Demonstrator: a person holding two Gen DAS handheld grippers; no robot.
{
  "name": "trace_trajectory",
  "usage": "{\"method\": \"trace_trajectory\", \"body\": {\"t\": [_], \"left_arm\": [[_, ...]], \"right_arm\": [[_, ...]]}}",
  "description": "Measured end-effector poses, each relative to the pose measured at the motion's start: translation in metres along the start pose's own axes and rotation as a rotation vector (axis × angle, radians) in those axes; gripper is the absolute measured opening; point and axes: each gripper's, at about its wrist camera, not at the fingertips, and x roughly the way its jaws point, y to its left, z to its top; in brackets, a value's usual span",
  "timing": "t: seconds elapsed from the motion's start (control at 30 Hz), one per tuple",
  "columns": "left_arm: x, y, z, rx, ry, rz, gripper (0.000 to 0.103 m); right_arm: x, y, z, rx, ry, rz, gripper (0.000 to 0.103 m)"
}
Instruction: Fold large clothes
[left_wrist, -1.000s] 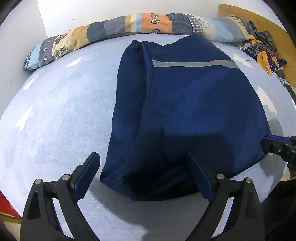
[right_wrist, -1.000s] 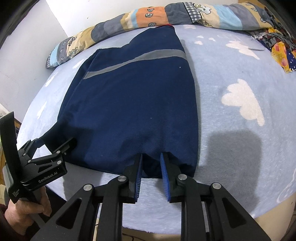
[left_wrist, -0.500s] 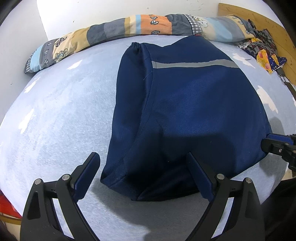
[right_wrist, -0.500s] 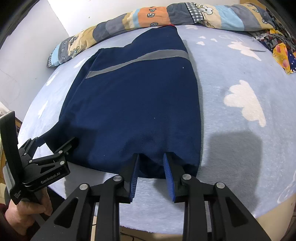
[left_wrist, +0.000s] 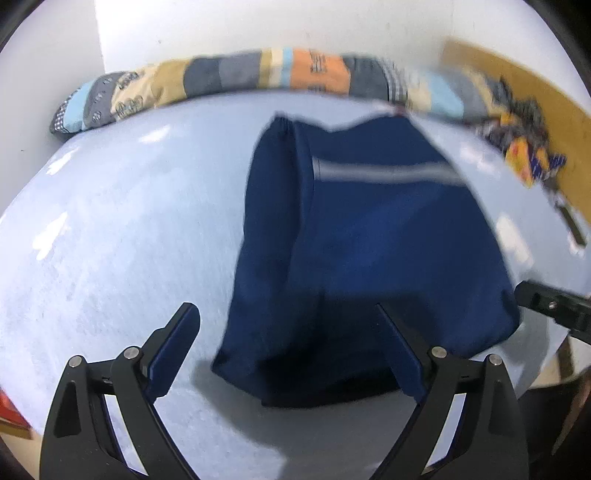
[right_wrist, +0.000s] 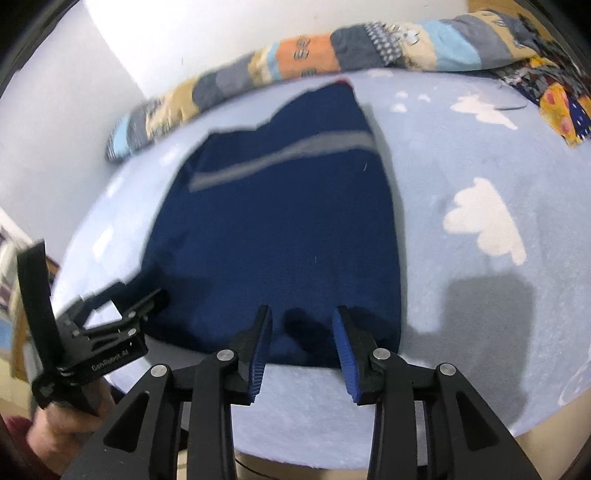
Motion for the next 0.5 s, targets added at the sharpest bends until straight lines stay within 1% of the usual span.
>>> {"method": "trace_trajectory", "body": {"t": [0.03,0.1,0.13,0.2,0.23,0.27,0.3,0.37,0.4,0.43,0.47,0.5], "left_arm": [[-0.007,0.002,0.004,-0.012,-0.029,-0.001,0.095],[-0.022,0.004,0.011,-0.038,-0.092,-0.010,0.095],[-0.032,0.004,0.014,-0.048,-0.128,-0.018,0.095],[-0.051,0.004,0.017,-0.053,-0.191,-0.028,0.095],[-0.061,0.002,0.018,-0.047,-0.216,-0.026,0.097],[-0.068,0.001,0.019,-0.038,-0.226,-0.020,0.101],[-0.080,-0.002,0.016,-0.017,-0.242,-0.011,0.103],[-0.096,-0.005,0.009,0.015,-0.276,0.004,0.103],[-0.103,-0.007,0.004,0.033,-0.281,0.014,0.103],[-0.108,-0.009,0.000,0.054,-0.268,0.022,0.103],[-0.112,-0.012,-0.004,0.075,-0.254,0.027,0.103],[-0.114,-0.013,-0.007,0.089,-0.253,0.032,0.103]], "right_arm": [[-0.004,-0.003,0.002,0.016,-0.024,-0.011,0.038],[-0.011,-0.006,0.005,0.035,-0.054,-0.053,0.046],[-0.014,-0.005,0.005,0.034,-0.068,-0.075,0.046],[-0.025,0.002,0.006,0.004,-0.113,-0.103,0.048],[-0.030,0.009,0.005,-0.028,-0.136,-0.129,0.051],[-0.036,0.015,0.003,-0.057,-0.158,-0.156,0.060],[-0.045,0.025,-0.001,-0.092,-0.193,-0.176,0.070],[-0.059,0.039,-0.013,-0.139,-0.242,-0.189,0.076],[-0.064,0.045,-0.018,-0.157,-0.255,-0.196,0.080],[-0.069,0.052,-0.026,-0.180,-0.265,-0.208,0.083],[-0.071,0.056,-0.033,-0.197,-0.268,-0.221,0.089],[-0.073,0.062,-0.040,-0.211,-0.269,-0.237,0.090]]}}
